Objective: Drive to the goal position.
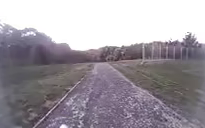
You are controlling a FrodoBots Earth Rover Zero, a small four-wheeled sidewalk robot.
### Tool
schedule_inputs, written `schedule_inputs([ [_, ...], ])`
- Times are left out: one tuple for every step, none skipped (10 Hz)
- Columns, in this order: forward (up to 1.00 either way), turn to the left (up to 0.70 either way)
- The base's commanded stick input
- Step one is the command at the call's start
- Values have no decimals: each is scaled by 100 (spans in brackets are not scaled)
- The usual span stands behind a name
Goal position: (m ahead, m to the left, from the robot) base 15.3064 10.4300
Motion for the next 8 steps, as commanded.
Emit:
schedule_inputs([
  [50,0],
  [50,0],
  [50,0],
  [50,0],
  [50,0],
  [50,0],
  [50,0],
  [50,0],
])
